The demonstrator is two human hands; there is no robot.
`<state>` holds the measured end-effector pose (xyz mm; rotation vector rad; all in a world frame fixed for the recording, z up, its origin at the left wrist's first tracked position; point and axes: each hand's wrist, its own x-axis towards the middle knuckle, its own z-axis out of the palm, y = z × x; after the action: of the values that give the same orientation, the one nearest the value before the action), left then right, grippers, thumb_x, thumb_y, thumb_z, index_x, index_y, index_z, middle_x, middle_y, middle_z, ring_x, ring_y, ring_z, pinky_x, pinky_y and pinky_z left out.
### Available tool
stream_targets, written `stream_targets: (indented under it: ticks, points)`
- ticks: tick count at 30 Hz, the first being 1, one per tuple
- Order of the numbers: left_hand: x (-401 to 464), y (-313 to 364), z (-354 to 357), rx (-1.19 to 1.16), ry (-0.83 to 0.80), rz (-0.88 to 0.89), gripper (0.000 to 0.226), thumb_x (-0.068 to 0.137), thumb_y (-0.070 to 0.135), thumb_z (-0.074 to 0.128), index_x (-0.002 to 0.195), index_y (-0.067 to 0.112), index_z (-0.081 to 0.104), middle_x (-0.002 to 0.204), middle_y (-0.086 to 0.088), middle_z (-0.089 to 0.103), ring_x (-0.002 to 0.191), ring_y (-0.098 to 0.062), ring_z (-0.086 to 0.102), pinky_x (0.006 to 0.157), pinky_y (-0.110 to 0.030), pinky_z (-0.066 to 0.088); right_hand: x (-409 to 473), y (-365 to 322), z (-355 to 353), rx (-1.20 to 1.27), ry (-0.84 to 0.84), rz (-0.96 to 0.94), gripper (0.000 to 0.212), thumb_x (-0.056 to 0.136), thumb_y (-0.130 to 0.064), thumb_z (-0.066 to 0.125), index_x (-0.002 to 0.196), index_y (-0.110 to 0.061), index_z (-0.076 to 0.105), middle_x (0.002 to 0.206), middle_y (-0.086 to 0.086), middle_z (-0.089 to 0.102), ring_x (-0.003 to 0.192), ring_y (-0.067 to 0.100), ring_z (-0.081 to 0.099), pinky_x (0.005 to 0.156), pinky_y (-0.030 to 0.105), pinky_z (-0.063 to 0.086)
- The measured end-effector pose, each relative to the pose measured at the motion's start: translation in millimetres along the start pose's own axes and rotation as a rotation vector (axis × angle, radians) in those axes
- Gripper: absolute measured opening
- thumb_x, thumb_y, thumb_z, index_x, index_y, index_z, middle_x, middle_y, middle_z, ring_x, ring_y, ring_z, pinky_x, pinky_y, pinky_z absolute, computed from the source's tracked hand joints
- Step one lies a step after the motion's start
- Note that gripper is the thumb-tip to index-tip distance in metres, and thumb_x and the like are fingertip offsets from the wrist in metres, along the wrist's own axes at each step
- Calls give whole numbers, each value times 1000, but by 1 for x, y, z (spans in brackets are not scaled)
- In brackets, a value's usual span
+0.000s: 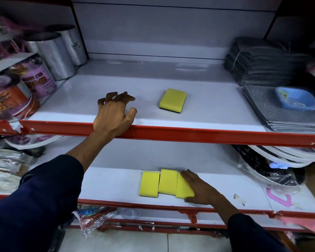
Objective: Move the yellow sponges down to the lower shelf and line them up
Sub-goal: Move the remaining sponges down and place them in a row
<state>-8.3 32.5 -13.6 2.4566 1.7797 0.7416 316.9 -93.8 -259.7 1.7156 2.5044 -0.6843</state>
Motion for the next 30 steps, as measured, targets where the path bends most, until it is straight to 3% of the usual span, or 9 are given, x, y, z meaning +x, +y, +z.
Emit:
stream_targets:
  ticks: [4, 7, 10, 12, 14, 19, 25, 27, 30]
  points:
    - [0, 0, 0, 9, -4, 0, 55, 86, 42, 36, 132, 24, 59, 147, -5, 55, 140, -29, 39, 112, -57, 28, -7, -13, -15, -63, 152, -107, 95, 86, -61, 55, 153, -20, 2, 164, -4, -4, 151, 12, -9, 125, 44, 13]
    - [-1, 0, 0, 15, -9, -1, 55, 86, 43, 35, 132, 24, 59, 147, -5, 55, 141, -29, 38, 112, -58, 28, -16, -37, -49, -115, 446, -253, 67, 93, -44, 52, 150, -20, 26, 160, -3, 25, 149, 9, 15, 120, 39, 31]
    - [-2, 1, 0, 23, -12, 7, 56, 86, 44, 34, 133, 25, 58, 150, -4, 52, 143, -29, 36, 113, -58, 27, -19, -60, -91, -226, 853, -467, 46, 87, -21, 62, 132, -14, 55, 137, 4, 59, 131, 19, 53, 103, 38, 50]
    - [-2, 1, -1, 24, -16, 8, 56, 86, 43, 34, 133, 25, 58, 152, -3, 50, 143, -29, 34, 113, -58, 26, -20, -78, -126, -313, 1074, -507, 43, 81, -15, 65, 124, -13, 61, 128, 6, 66, 118, 25, 62, 95, 40, 53]
    - [-2, 1, -1, 25, -21, 8, 57, 85, 44, 34, 134, 26, 57, 154, -3, 48, 144, -28, 33, 114, -57, 25, -16, -96, -163, -331, 1174, -404, 41, 82, -18, 64, 123, -15, 63, 132, 5, 63, 119, 28, 61, 99, 40, 49]
    - [-4, 2, -2, 22, -26, 5, 59, 84, 46, 33, 135, 26, 57, 154, -2, 47, 144, -27, 33, 114, -57, 26, 18, -128, -237, -68, 1123, 9, 51, 83, -39, 61, 131, -23, 52, 142, -1, 52, 132, 25, 43, 107, 40, 39]
    - [-3, 1, -4, 27, -35, -2, 64, 82, 48, 29, 135, 26, 57, 153, -2, 49, 143, -27, 34, 114, -56, 27, 82, -116, -274, -7, 497, 235, 96, 77, -67, 62, 151, -32, 13, 163, 5, 11, 150, 31, 4, 122, 52, 15]
    - [-2, 0, -4, 27, -34, -3, 63, 82, 48, 30, 135, 26, 57, 153, -2, 49, 143, -27, 35, 114, -56, 28, 87, -108, -277, 7, 387, 228, 98, 77, -68, 61, 151, -33, 8, 162, 7, 12, 149, 32, 7, 119, 54, 16]
    - [-2, -1, -4, 20, -35, -1, 65, 81, 49, 28, 135, 26, 56, 153, -2, 49, 142, -27, 35, 115, -56, 28, 79, -103, -279, -16, 459, 193, 97, 74, -70, 62, 149, -30, 15, 150, 9, 33, 133, 34, 31, 104, 49, 33]
